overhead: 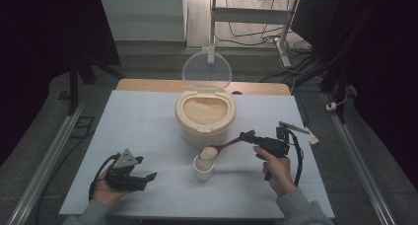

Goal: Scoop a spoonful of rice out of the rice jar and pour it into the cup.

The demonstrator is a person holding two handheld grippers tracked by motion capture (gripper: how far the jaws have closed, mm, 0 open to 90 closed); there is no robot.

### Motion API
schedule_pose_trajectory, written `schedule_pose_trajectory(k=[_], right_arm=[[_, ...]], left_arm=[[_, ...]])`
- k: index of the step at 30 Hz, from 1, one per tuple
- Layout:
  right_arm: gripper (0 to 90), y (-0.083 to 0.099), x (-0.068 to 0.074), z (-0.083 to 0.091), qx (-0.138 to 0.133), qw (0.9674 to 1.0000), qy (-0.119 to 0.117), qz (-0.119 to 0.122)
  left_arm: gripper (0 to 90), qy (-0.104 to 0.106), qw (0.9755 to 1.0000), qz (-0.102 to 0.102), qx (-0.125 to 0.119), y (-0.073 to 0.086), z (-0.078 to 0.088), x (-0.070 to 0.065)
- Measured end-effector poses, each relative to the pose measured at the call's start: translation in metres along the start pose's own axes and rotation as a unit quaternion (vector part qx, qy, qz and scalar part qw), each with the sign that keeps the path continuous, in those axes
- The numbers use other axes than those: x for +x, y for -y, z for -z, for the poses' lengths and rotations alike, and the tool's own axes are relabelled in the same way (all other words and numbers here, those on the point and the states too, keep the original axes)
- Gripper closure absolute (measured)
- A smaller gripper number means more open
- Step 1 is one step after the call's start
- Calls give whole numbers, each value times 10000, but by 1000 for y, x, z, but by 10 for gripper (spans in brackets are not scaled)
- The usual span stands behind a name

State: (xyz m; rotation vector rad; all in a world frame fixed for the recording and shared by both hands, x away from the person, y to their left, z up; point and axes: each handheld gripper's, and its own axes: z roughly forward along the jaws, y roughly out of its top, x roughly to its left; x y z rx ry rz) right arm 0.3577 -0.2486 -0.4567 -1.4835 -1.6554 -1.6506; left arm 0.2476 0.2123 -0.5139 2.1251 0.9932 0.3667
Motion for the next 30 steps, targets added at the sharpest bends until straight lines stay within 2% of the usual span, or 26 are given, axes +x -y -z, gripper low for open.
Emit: schedule_pose_trajectory(k=[10, 17, 23, 30], right_arm=[[830, -4, 9, -1, 132, 9991, 264, 315], [831, -8, 19, -5, 254, 9967, 476, 613], [830, -9, 23, -5, 269, 9954, 517, 766], [830, -6, 32, -6, 258, 9906, 548, 1226]], left_arm=[[224, 1, 10000, -1, 7, 0, 0, 0], [224, -1, 10000, -1, 0, 0, 0, 0], [224, 1, 10000, -5, 5, 0, 0, 0], [224, -1, 10000, -7, 9, 0, 0, 0]])
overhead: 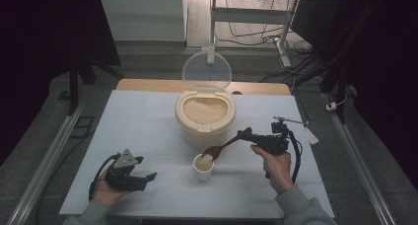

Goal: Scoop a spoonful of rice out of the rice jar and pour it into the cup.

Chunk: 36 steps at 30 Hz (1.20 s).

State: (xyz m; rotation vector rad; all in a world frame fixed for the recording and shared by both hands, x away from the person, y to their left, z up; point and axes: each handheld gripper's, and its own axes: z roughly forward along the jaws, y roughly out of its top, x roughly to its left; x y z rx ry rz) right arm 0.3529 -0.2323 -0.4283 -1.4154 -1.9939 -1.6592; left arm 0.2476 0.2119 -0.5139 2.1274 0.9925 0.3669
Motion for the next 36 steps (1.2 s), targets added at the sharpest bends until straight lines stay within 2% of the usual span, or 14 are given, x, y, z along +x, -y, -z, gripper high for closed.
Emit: schedule_pose_trajectory(k=[6, 8, 12, 20, 31, 36], right_arm=[[830, -2, 13, 4, -108, 9982, 43, 581], [830, -3, 16, 5, -141, 9977, 44, 660], [830, -4, 18, 6, -137, 9975, 5, 691], [830, -1, 11, 6, -191, 9981, -152, 557], [830, -7, 13, 14, -311, 9968, -278, 678], [830, -11, 11, 25, -385, 9962, -270, 730]], left_arm=[[223, -3, 10000, 2, 0, 0, 0, 0], [224, 0, 10000, 4, 6, 0, 0, 0], [224, -1, 10000, 6, -3, 0, 0, 0], [224, -4, 10000, 8, 5, 0, 0, 0], [224, 1, 10000, 18, 2, 0, 0, 1], [224, -2, 10000, 20, 1, 1, 0, 2]])
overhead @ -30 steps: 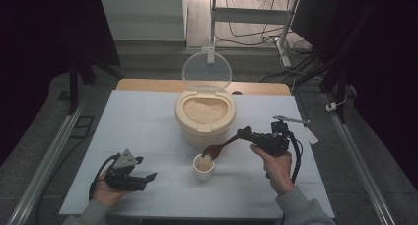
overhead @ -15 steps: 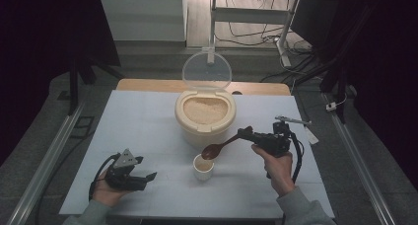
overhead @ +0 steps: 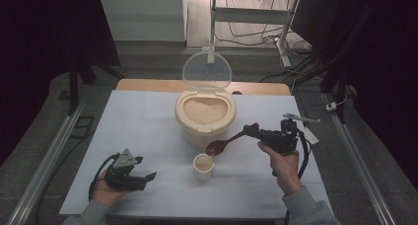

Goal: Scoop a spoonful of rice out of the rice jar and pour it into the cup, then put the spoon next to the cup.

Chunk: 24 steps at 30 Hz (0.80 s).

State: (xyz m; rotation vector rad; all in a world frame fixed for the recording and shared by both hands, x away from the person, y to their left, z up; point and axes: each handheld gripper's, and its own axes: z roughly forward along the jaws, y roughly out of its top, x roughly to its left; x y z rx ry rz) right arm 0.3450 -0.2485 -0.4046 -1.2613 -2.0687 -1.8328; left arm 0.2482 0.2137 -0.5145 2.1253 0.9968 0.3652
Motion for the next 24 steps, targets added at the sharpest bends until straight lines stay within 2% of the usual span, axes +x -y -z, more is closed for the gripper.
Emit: schedule_pose_trajectory(k=[5, 9, 14, 19, 21, 24], right_arm=[[830, -8, -1, 16, -39, 10000, 21, 75], [830, -15, -1, 29, 101, 9998, 51, 165], [830, -15, -2, 30, 558, 9979, 97, 306], [830, -9, -4, 23, 1012, 9941, 38, 386], [830, -6, -4, 20, 1197, 9921, 9, 382], [830, -2, -5, 13, 1552, 9870, -74, 402]], left_arm=[[224, -3, 10000, -1, 4, 0, 0, 0], [224, -14, 10000, 1, -3, 0, 0, 0], [224, -14, 10000, -8, -3, 0, 0, 0], [224, -5, 10000, -9, -3, 0, 0, 0], [224, -7, 10000, -11, -3, 0, 1, 0], [224, -10, 10000, -7, 6, 0, 0, 0]])
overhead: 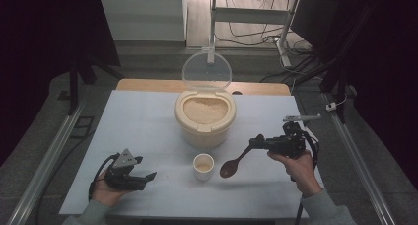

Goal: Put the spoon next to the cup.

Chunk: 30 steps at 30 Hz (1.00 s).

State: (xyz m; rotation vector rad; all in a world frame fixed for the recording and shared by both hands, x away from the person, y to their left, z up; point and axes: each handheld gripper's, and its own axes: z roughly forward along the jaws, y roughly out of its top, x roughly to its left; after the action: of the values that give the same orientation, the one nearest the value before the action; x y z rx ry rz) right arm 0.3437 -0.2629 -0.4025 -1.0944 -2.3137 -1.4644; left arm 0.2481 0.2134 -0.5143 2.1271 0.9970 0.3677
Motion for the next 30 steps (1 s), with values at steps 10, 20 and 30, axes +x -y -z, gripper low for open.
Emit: schedule_pose_trajectory(k=[10, 20, 30], right_arm=[[829, 3, -3, -30, 929, 9953, -248, 100], [828, 4, -5, -62, 1452, 9886, -375, 111], [787, 3, -18, -76, 1083, 9940, -100, 68]], left_arm=[[225, 20, 10000, -27, 28, 0, -1, 0], [225, 21, 10000, -26, 29, 0, -1, 0], [225, 16, 10000, -41, 36, 0, -1, 0]])
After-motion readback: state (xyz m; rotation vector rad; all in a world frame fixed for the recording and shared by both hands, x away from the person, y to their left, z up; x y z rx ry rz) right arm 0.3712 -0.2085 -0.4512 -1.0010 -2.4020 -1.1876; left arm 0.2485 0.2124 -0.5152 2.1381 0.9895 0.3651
